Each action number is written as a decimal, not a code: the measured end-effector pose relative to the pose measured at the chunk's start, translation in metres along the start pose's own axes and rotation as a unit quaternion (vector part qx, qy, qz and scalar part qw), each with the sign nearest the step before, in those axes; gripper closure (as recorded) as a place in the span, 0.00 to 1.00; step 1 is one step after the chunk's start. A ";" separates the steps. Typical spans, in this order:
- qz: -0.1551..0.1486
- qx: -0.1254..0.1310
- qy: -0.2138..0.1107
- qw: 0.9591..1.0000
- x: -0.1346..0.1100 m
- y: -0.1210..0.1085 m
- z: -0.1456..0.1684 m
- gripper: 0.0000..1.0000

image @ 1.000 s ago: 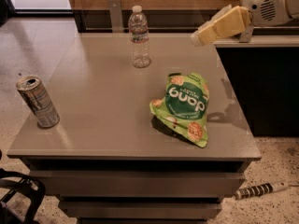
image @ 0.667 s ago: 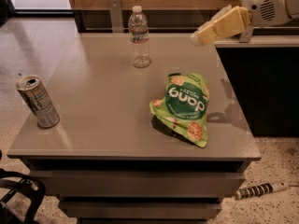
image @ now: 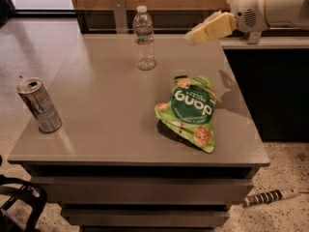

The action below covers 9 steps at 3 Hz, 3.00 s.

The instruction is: Move water bottle near redbull can

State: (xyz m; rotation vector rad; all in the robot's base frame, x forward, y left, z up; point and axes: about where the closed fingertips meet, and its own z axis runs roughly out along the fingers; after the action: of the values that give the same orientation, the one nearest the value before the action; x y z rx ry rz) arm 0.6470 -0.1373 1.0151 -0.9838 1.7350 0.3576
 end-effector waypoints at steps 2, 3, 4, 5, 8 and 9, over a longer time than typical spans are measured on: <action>0.030 -0.025 -0.034 0.999 0.016 -0.019 0.056 0.00; 0.052 -0.055 -0.043 0.996 0.030 -0.016 0.096 0.00; 0.065 -0.072 -0.064 0.993 0.034 -0.013 0.124 0.00; 0.065 -0.087 -0.099 0.989 0.029 -0.017 0.150 0.00; 0.032 -0.116 -0.159 0.980 -0.005 -0.029 0.184 0.00; 0.041 -0.125 -0.147 0.980 -0.010 -0.007 0.183 0.00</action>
Offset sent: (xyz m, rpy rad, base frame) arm 0.0794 0.0293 -0.0568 0.1504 0.0503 0.0655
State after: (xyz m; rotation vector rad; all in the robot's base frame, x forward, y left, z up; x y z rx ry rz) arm 0.7718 -0.0176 0.9534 -0.9817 1.4854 0.7513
